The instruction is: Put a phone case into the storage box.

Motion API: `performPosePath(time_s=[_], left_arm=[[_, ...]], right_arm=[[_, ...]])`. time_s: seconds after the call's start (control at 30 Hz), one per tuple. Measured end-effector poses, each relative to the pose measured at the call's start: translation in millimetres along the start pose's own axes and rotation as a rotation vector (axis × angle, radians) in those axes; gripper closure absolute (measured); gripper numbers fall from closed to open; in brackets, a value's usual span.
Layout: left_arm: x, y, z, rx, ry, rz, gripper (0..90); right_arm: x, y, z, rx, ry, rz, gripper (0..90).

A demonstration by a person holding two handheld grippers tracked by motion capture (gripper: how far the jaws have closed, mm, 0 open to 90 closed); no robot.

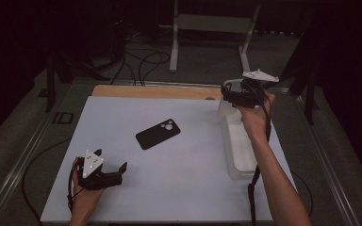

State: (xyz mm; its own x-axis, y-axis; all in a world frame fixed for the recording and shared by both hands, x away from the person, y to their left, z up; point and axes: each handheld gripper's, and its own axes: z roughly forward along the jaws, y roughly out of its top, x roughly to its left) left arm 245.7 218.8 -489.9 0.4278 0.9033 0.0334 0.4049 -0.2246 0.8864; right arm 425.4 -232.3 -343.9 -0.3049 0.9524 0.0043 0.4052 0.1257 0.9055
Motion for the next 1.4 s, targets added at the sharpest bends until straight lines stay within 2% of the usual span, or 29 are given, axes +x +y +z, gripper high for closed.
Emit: performPosePath(time_s=[0.7,0.93,1.4], left_arm=[[-0.8,0.1,-0.6,-0.005,0.001,0.001,0.5],[-1.2,0.1,-0.4,-0.005,0.001,0.002,0.5],[-1.5,0.2,-0.4,-0.006,-0.001,0.003,0.5]], right_arm=[[-21.9,-2.2,6.8,0.01,-0.076,0.047,16.5],[-31.2,-3.5,12.3,0.032,-0.105,0.06,16.6],[-38.7,-13.0,24.4,0.073,-0.134,0.072,16.5]])
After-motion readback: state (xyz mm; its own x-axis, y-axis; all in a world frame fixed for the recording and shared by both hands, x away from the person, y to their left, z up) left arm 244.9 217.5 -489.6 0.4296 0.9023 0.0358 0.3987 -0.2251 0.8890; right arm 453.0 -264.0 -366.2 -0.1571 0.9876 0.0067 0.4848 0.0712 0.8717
